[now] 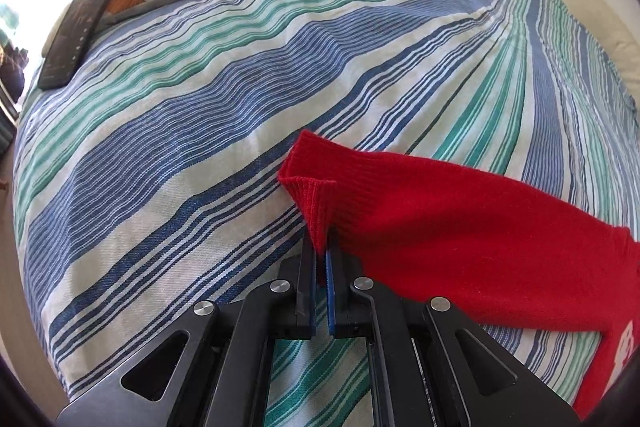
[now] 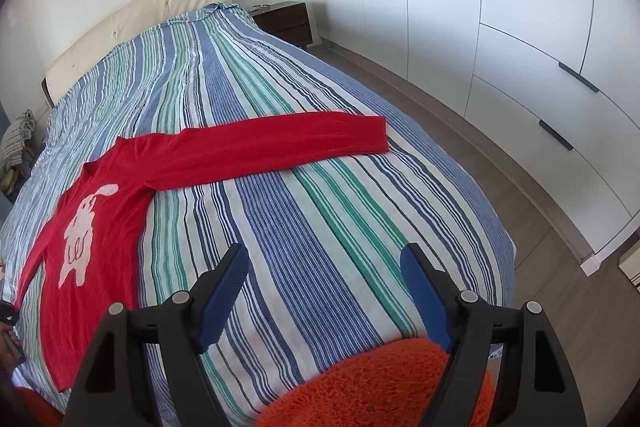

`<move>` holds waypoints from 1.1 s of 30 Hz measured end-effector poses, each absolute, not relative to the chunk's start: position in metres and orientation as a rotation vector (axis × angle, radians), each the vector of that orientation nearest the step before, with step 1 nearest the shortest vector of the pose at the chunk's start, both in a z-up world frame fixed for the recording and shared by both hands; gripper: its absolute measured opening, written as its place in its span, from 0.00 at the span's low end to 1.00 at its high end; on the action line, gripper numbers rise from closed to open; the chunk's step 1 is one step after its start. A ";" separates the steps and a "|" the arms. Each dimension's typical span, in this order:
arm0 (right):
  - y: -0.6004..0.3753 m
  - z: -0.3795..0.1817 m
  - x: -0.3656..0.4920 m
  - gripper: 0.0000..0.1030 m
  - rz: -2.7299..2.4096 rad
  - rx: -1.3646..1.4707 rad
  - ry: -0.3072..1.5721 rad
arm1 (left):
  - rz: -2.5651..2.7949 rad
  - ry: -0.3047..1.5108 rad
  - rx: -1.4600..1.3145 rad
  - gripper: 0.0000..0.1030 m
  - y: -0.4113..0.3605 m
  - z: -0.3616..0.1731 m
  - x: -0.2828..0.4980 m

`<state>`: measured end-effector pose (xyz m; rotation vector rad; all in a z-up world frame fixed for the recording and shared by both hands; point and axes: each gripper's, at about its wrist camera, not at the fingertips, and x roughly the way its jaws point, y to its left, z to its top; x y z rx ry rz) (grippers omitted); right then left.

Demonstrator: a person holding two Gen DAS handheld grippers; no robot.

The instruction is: Fold small clothes

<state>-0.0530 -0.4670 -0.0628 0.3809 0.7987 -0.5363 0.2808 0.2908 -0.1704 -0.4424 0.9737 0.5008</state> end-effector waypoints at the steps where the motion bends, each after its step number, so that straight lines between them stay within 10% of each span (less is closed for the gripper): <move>1: -0.468 -0.063 -0.054 0.75 -0.536 0.383 0.799 | 0.495 0.977 -0.457 0.03 0.293 -0.172 0.281; 7: -0.471 -0.063 -0.056 0.75 -0.547 0.411 0.790 | 0.435 0.948 -0.535 0.12 0.305 -0.171 0.272; 14: -0.471 -0.063 -0.058 0.75 -0.555 0.409 0.786 | 0.468 0.925 -0.561 0.82 0.305 -0.142 0.228; 25: -0.365 -0.060 -0.016 0.75 0.010 0.396 0.917 | 0.006 0.933 -0.354 0.85 0.133 -0.085 0.120; 33: -0.237 -0.120 0.029 0.75 0.297 0.142 1.045 | -0.300 1.156 -0.127 0.85 0.002 -0.141 0.109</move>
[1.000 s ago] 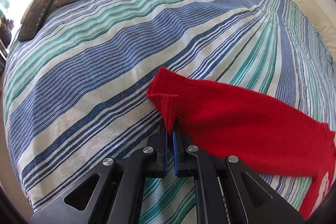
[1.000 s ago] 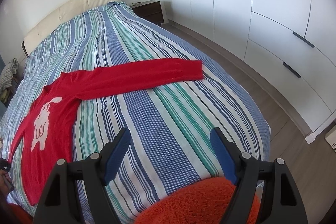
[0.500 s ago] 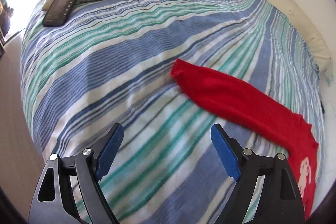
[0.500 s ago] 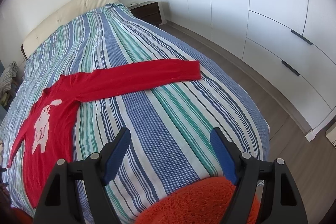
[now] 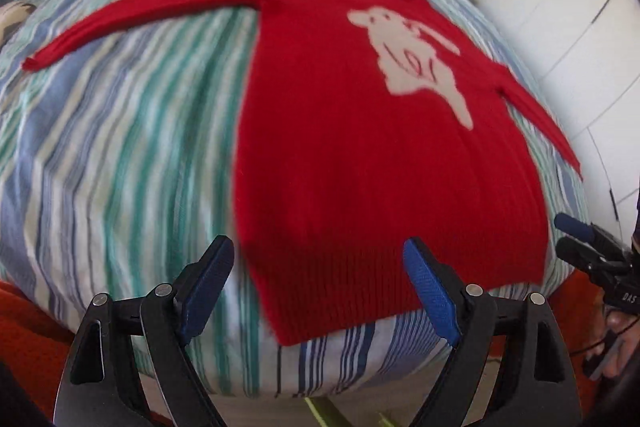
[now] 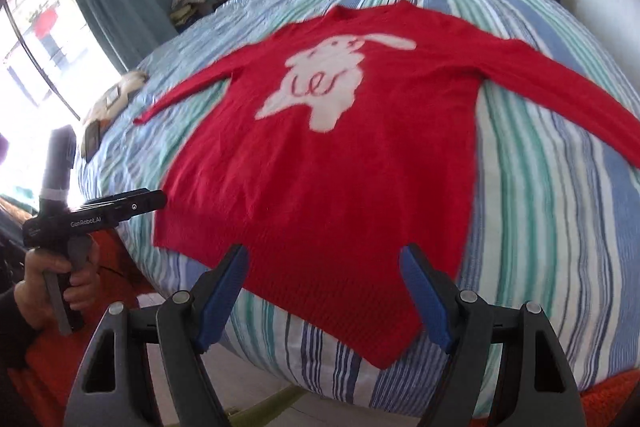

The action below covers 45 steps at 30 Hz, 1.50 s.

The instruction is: Fold small clothes

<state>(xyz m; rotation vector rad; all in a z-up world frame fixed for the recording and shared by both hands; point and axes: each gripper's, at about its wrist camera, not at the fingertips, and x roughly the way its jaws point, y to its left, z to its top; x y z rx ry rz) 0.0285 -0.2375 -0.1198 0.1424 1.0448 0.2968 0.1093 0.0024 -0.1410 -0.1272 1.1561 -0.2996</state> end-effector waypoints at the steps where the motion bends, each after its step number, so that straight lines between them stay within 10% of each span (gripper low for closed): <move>1: -0.235 -0.134 0.030 0.75 0.282 0.126 1.098 | -0.288 1.191 -0.092 0.85 -0.001 -0.151 0.110; 6: -0.254 -0.154 0.009 0.74 0.222 0.187 1.201 | -0.257 1.142 0.050 0.85 -0.003 -0.145 0.079; 13: -0.306 -0.104 -0.022 0.75 0.047 0.360 0.873 | -0.069 0.836 -0.008 0.92 0.036 -0.095 0.069; 45: -0.353 -0.105 -0.021 0.75 -0.140 0.499 0.803 | 0.098 0.927 -0.136 0.92 0.073 -0.114 0.087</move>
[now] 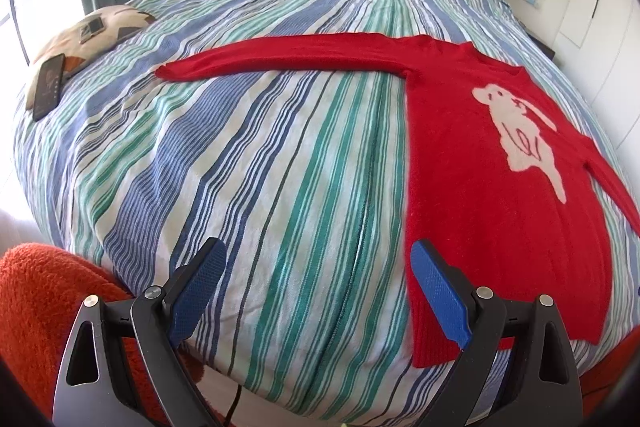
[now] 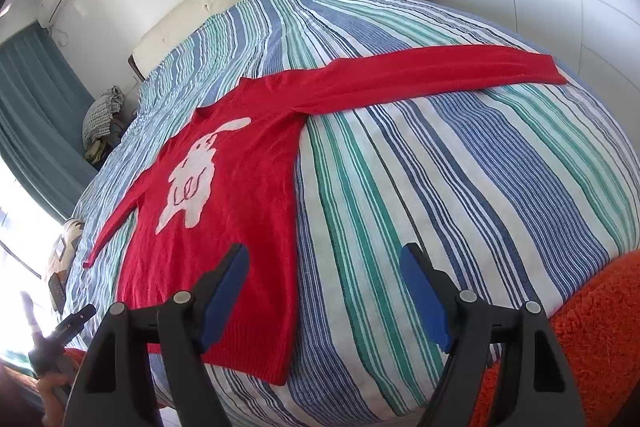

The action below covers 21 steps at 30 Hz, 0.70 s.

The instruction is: Fold small clothes

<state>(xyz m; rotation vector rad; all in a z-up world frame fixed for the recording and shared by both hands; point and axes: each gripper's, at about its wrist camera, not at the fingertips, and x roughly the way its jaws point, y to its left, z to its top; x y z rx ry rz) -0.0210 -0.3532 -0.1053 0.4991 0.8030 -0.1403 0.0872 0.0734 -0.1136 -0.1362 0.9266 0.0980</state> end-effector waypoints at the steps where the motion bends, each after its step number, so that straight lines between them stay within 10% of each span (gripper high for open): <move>1: -0.353 -0.106 -0.021 0.75 -0.140 0.499 0.805 | 0.099 0.928 -0.138 0.92 0.074 -0.114 0.088; 21: -0.354 -0.111 -0.018 0.75 -0.141 0.505 0.817 | 0.109 0.939 -0.127 0.92 0.071 -0.120 0.087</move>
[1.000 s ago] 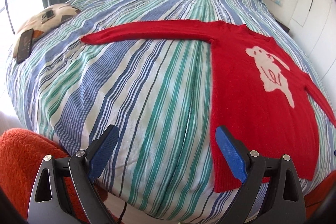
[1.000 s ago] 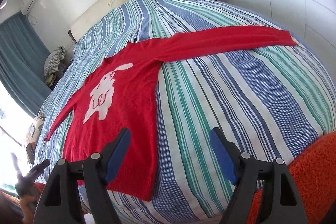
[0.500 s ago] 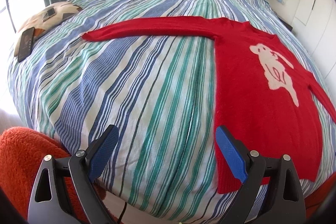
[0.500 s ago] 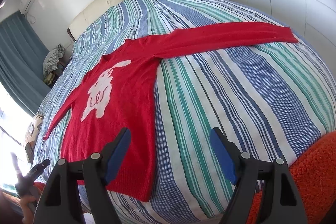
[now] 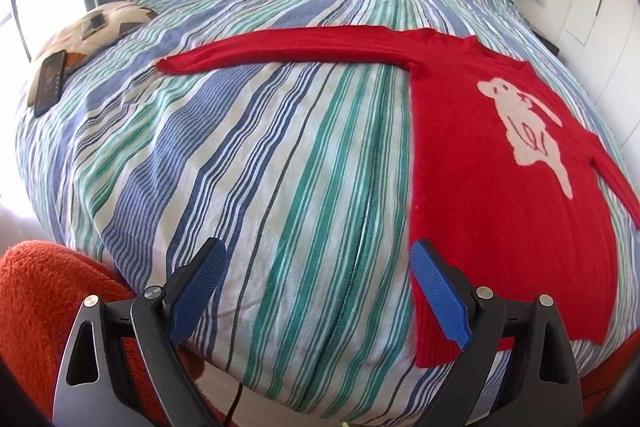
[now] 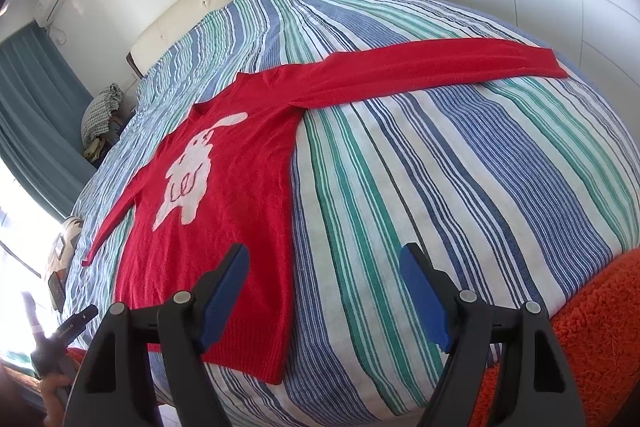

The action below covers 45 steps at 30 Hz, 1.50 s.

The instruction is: Fold small clothes

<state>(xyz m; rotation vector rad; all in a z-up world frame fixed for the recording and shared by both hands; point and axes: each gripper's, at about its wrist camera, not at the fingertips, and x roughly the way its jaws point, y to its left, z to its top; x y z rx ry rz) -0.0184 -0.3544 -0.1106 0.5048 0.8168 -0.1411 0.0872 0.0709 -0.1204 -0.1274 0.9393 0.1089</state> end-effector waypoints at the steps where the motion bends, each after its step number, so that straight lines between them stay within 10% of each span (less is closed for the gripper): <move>1: -0.355 -0.111 -0.019 0.75 -0.142 0.506 0.817 | 0.108 0.939 -0.125 0.92 0.070 -0.120 0.087; 45: -0.375 -0.106 -0.020 0.74 -0.123 0.618 0.778 | 0.117 0.935 -0.138 0.92 0.073 -0.119 0.088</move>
